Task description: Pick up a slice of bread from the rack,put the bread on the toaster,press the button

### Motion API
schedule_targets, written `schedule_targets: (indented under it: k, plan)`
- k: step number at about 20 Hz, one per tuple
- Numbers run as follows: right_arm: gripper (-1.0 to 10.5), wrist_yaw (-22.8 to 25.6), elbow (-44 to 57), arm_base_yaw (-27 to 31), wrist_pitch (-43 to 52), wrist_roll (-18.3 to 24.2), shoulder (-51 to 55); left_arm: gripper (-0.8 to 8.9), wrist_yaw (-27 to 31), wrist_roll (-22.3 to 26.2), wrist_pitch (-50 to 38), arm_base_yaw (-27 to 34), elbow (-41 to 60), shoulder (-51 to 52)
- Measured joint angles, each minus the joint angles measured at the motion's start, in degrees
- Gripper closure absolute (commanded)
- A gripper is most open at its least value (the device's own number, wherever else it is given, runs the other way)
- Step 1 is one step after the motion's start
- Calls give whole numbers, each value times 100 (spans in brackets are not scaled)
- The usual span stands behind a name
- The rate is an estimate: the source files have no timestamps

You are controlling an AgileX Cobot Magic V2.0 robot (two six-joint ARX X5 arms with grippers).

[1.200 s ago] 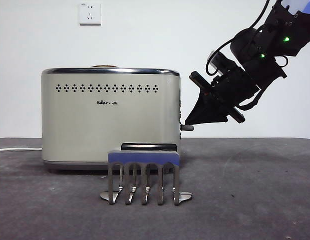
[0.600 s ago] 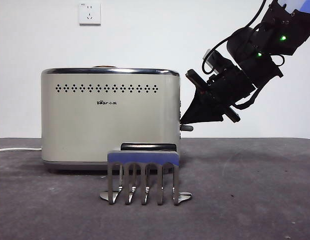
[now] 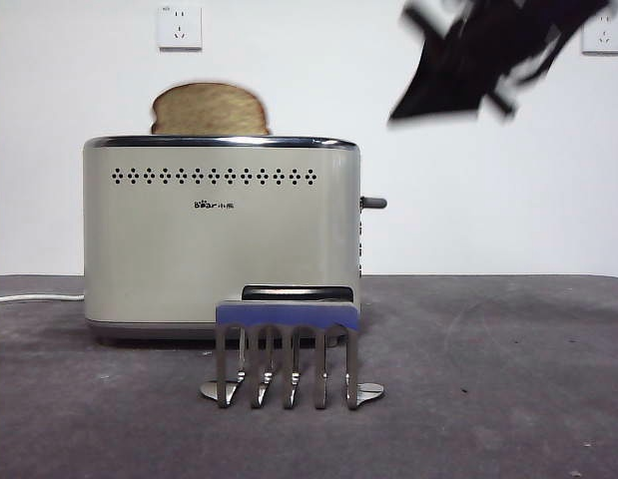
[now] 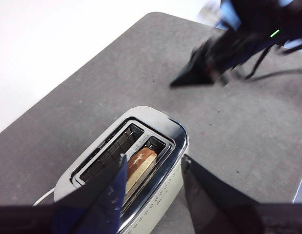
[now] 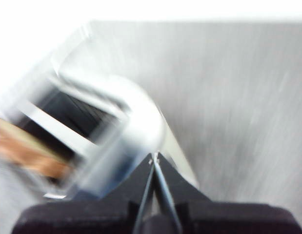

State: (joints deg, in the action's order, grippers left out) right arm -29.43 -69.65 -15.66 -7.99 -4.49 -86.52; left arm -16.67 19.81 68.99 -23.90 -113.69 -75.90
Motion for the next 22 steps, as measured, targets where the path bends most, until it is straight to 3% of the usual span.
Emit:
schedule_targets:
  k: [4,9,12,14,22]
  plan:
    - [958,-96,0,-13,-1139,2,1287,626,-2,2,144,0,0,0]
    - [958,-809,0,-52,-2966,302,2321,634,-2,0,505,0,0,0]
    - [958,-809,0,-85,-3842,605,2597,801,-4,2,743,0,0,0]
    - [958,-809,0,-90,-4382,800,2736,822,-4,0,752,0,0,0]
    - [946,-798,0,-90,-4894,1106,2874,817,-4,-2,754,0,0,0]
